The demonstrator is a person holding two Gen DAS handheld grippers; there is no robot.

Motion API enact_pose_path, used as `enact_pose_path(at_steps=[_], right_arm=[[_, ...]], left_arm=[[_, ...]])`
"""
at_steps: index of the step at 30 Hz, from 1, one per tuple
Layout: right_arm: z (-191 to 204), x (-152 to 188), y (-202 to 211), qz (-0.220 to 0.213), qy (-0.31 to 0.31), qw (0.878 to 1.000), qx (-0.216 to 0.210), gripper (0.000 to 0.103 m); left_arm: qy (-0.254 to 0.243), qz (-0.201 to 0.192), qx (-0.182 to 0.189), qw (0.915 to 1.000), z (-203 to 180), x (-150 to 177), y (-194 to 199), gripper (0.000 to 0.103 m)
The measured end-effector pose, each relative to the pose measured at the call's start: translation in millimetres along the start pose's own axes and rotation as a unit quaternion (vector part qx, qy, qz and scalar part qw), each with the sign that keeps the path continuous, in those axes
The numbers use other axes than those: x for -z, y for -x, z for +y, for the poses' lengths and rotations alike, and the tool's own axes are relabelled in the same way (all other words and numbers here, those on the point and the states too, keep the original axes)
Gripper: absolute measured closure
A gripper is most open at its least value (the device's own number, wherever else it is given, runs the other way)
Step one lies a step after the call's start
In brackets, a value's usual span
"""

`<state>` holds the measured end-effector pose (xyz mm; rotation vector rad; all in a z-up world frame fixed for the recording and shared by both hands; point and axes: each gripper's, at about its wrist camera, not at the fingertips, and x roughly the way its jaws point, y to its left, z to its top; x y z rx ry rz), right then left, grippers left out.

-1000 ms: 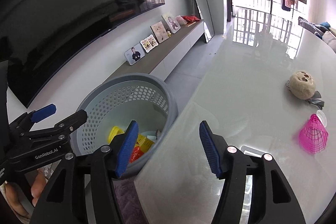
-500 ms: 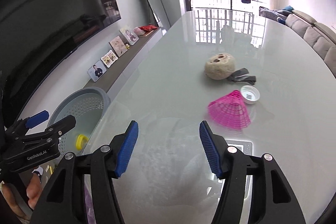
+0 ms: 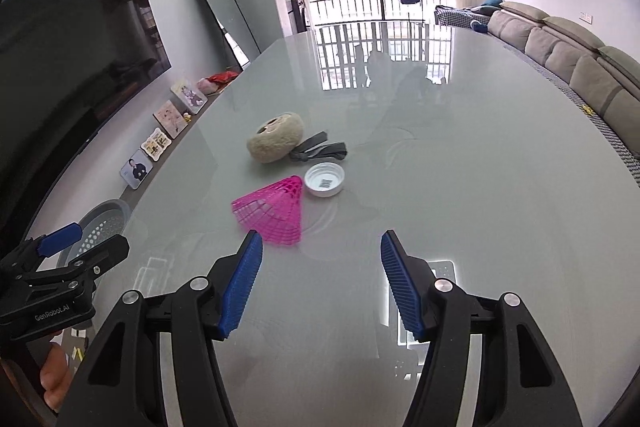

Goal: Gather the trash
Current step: 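Move both open tools back over the table toward the pink shuttlecock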

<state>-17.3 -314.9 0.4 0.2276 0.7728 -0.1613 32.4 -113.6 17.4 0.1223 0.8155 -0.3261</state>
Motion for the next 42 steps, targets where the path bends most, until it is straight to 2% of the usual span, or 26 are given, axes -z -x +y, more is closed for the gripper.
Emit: enact_pose_path(at_steps=[6,15,32,42], right_arm=[[-28,-5,-4,-0.001,-0.014,1.0,0.009,0.044],[-54,-10,-19,0.003,-0.026,1.0,0.016,0.044],[-67,-16,-47,0.01,-0.03,0.999,0.021,0.044],[-75,-17,-43,0.0,-0.05,0.999,0.022,0.044]], left_arm=[[-0.019,0.002,0.005,0.9998,-30,-7,-6,0.007],[-0.031,0.007,0.004,0.9995,-54,-14,-17,0.007],[-0.038,0.016,0.001,0.9992,-74,-18,-30,0.007],[-0.046,0.02,0.002,0.9987,-83,-18,-33,0.007]])
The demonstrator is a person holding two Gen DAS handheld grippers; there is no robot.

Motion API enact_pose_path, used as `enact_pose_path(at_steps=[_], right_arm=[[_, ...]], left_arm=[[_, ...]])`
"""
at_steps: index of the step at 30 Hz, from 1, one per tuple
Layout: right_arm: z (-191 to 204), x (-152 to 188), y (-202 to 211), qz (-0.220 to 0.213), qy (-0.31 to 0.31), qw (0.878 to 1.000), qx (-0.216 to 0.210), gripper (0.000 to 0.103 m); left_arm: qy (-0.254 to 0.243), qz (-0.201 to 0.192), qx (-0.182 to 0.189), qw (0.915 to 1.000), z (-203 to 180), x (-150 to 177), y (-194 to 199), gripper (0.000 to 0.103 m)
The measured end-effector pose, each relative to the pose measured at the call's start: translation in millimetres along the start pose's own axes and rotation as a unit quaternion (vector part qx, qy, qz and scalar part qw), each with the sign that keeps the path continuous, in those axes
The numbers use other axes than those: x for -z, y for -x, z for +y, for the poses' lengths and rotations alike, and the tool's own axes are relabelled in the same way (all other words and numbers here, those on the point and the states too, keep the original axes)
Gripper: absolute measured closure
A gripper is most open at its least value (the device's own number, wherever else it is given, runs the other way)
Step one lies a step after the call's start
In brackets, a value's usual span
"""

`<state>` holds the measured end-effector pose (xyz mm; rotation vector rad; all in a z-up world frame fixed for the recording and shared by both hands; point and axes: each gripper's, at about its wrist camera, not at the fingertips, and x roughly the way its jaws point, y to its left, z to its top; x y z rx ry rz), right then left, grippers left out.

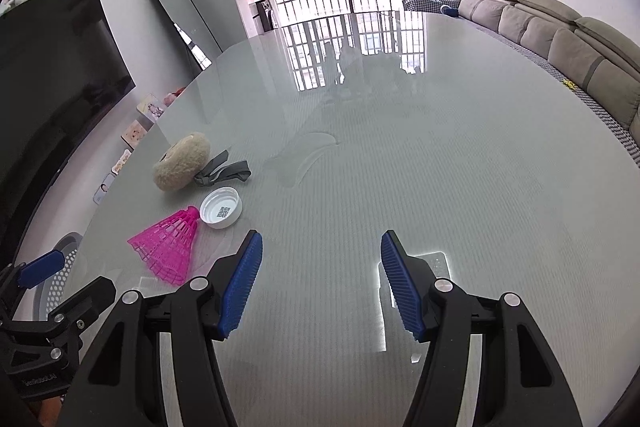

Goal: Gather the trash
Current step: 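Move both open tools back over the table toward the pink shuttlecock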

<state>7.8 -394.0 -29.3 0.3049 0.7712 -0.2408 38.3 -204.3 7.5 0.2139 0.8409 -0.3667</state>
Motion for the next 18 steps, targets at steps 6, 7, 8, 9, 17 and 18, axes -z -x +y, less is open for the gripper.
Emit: enact_pose_path(at_steps=[6,7,8,9,17,18], right_arm=[[-9,-1,4,-0.007,-0.019,1.0,-0.004,0.044],[-11,-1,5,-0.008,-0.022,1.0,-0.005,0.044],[-12,-1,5,-0.009,-0.025,1.0,-0.007,0.044],[-13,-1,5,-0.009,-0.027,1.0,-0.008,0.044],[-17,-1,10,-0.011,-0.032,0.999,-0.016,0.043],[-18,-1,10,-0.012,-0.033,0.999,-0.017,0.043]], left_arm=[[0.0,0.005,0.01,0.9999,-6,-5,-8,0.007],[0.0,0.006,0.013,0.9999,-8,-6,-10,0.007],[-0.002,0.006,0.016,0.9998,-11,-7,-12,0.007],[-0.004,0.006,0.019,0.9998,-13,-8,-14,0.007],[-0.005,0.034,0.028,0.999,-25,-16,-49,0.007],[-0.003,0.039,0.026,0.9989,-24,-16,-55,0.007]])
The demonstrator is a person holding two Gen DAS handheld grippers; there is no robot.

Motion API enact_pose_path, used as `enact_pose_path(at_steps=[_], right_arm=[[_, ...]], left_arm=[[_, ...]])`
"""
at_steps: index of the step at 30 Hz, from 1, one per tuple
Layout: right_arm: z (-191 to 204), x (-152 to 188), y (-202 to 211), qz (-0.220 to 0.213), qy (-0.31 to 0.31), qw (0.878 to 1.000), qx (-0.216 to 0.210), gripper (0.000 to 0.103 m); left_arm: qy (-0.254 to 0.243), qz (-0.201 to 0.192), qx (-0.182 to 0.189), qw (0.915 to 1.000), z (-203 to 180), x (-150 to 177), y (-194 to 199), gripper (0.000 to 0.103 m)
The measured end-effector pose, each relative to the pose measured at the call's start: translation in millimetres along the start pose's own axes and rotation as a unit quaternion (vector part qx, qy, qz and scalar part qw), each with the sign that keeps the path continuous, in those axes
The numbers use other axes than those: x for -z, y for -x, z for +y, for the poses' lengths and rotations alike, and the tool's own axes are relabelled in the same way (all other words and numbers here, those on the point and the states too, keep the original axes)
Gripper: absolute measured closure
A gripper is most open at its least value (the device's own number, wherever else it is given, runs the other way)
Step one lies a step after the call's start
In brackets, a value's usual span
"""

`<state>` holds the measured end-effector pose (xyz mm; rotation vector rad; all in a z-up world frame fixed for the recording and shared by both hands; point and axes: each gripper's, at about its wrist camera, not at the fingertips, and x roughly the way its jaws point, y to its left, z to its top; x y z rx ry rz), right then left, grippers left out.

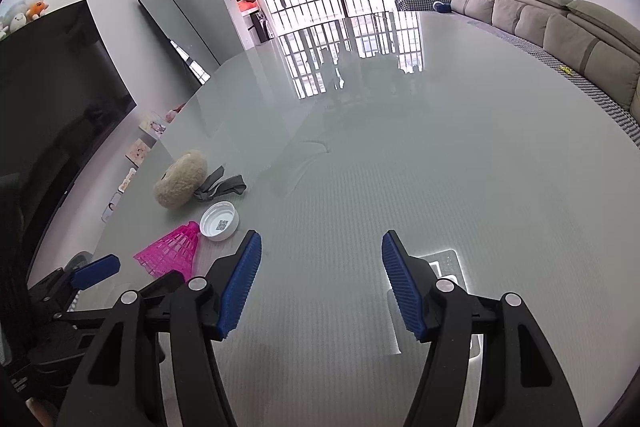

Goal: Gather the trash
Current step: 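Move both open tools back over the table toward the pink shuttlecock, then close the left tool on the pink shuttlecock and lift it, then grasp the white bottle cap with the right tool while the left tool holds the shuttlecock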

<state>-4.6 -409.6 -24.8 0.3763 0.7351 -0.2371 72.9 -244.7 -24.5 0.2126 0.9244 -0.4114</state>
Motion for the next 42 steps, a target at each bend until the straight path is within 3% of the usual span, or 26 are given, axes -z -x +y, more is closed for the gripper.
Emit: enact_pose_path(at_steps=[10,17,23,31,42], right_arm=[[0,0,0,0.002,0.0,1.0,-0.005,0.043],[0,0,0,0.002,0.001,1.0,-0.005,0.043],[2,1,-2,0.003,0.002,1.0,-0.006,0.043],[12,7,-12,0.012,0.019,1.0,-0.016,0.043],[55,6,-43,0.065,0.077,0.994,-0.036,0.043]], left_arm=[[0.015,0.02,-0.011,0.9996,7,-7,-28,0.009],[0.014,0.022,-0.003,0.9996,7,-4,-29,0.04],[0.009,0.011,0.003,0.9999,9,-1,-19,0.054],[0.011,-0.004,-0.011,0.9999,21,4,-2,0.058],[0.016,-0.034,-0.054,0.9978,52,12,25,0.058]])
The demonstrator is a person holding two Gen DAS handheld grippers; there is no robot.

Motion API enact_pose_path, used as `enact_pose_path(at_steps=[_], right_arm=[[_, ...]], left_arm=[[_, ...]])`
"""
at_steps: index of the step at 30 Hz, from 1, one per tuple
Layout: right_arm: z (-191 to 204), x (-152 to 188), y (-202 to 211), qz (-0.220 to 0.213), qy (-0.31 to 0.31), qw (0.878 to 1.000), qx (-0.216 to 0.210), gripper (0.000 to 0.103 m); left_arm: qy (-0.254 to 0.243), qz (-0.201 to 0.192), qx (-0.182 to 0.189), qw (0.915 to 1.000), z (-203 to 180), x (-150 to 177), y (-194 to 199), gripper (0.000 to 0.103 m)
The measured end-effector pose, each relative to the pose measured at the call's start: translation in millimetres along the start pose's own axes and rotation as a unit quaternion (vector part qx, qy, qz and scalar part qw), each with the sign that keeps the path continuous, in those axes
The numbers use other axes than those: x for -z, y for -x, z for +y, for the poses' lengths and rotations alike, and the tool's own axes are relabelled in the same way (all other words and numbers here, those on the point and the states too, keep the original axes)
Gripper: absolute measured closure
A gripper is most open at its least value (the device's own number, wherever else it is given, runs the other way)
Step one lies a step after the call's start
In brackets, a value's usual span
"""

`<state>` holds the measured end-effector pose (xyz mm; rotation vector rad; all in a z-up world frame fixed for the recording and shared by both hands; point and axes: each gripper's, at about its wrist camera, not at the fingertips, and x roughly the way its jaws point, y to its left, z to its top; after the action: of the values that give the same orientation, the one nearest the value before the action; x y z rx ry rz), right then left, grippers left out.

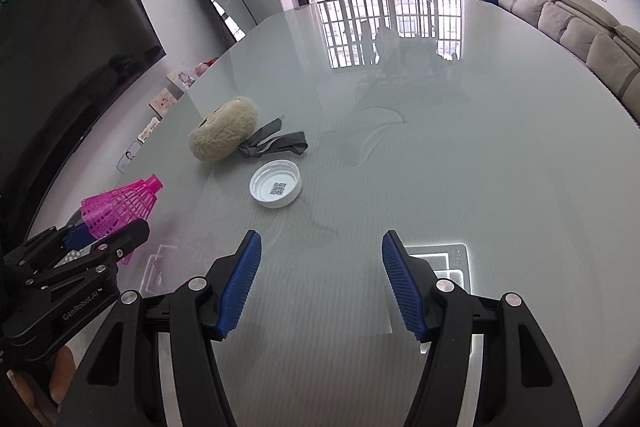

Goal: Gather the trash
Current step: 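Grasp the white bottle cap with the right tool while the left tool holds the shuttlecock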

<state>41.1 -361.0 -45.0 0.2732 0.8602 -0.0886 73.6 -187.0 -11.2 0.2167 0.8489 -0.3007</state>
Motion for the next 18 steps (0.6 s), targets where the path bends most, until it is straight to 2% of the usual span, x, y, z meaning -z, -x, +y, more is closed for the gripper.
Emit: enact_pose_path(at_steps=[10,18], right_arm=[[35,-25,-36,0.025,0.04,0.999,0.02,0.043],[43,-34,-60,0.042,0.056,0.996,0.048,0.043]], left_arm=[[0.014,-0.014,-0.007,0.9998,21,2,10,0.058],[0.021,-0.012,-0.006,0.9997,31,6,10,0.058]])
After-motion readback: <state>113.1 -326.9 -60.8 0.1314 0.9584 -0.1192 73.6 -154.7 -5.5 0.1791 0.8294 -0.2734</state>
